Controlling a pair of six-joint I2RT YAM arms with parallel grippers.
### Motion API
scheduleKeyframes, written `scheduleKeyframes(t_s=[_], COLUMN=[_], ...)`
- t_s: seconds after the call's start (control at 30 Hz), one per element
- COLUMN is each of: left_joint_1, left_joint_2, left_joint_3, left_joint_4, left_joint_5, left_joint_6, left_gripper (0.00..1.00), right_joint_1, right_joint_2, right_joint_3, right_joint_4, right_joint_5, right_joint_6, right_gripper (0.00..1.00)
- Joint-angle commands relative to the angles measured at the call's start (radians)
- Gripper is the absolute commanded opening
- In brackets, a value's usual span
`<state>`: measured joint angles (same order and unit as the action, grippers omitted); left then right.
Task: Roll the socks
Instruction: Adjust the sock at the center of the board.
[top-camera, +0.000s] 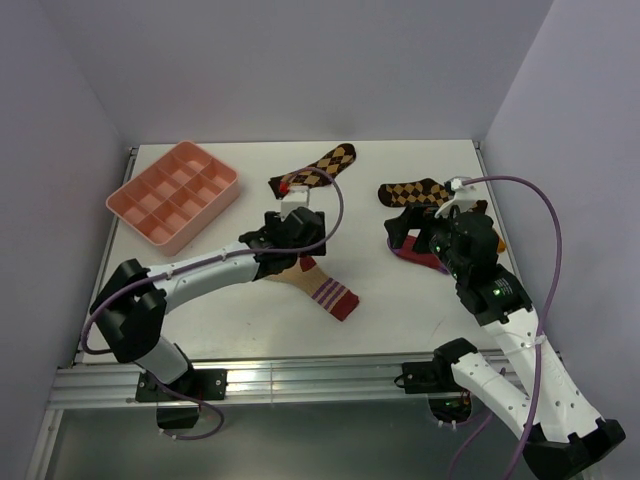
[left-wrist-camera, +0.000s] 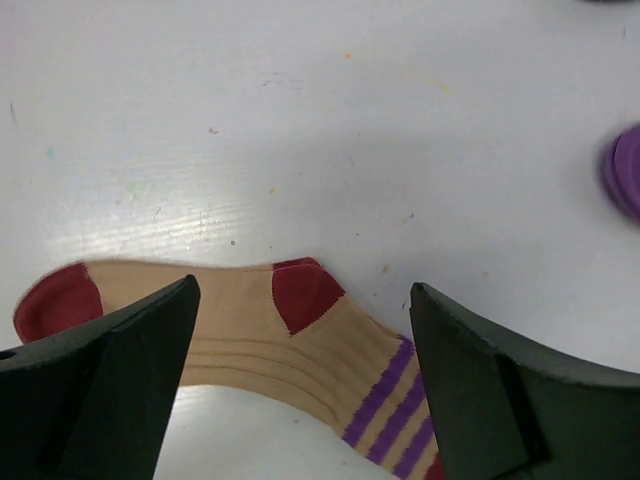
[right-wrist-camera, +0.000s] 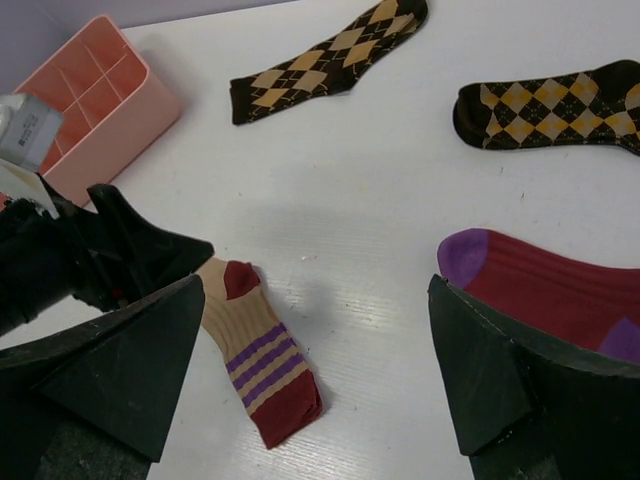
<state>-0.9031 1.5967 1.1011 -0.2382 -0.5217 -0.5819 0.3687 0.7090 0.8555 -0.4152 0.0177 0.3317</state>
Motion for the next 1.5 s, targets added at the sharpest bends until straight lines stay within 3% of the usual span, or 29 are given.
scheduleKeyframes(t_s=[0.0, 0.17, 0.67, 1.13, 1.27, 1.47], left_joint_1=[0.056, 0.147, 0.257, 0.345, 0.348, 0.328], left_joint_2=[-0.011, -0.015, 0.218, 0.502, 0.432, 0.146], left_joint_3=[0.010, -0.087, -0.069, 0.304, 0.326, 0.145], left_joint_4=[-0.183, -0.112, -0.013, 0.059, 0.082, 0.155], left_joint_5=[-0.041, 0.075, 0.176, 0.239, 0.239, 0.301], left_joint_6=[-0.297, -0.407, -0.337, -0.171, -0.079, 0.196], left_gripper=[0.90, 0.84, 0.83, 0.85, 0.93, 0.99], right_joint_1=[0.007, 0.007, 0.006, 0.007, 0.007, 0.007], right_joint_2=[-0.017, -0.022, -0.037, -0.039, -0.048, -0.057], right_joint_3=[0.013, 0.005, -0.004, 0.004, 0.008, -0.007], right_joint_4=[0.021, 0.019, 0.000, -0.020, -0.023, 0.015], right_joint_5=[0.001, 0.005, 0.048, 0.084, 0.064, -0.054], right_joint_6=[-0.013, -0.016, -0.037, -0.057, -0.057, -0.059], right_gripper=[1.00, 1.00, 1.00, 1.00, 1.00, 1.00])
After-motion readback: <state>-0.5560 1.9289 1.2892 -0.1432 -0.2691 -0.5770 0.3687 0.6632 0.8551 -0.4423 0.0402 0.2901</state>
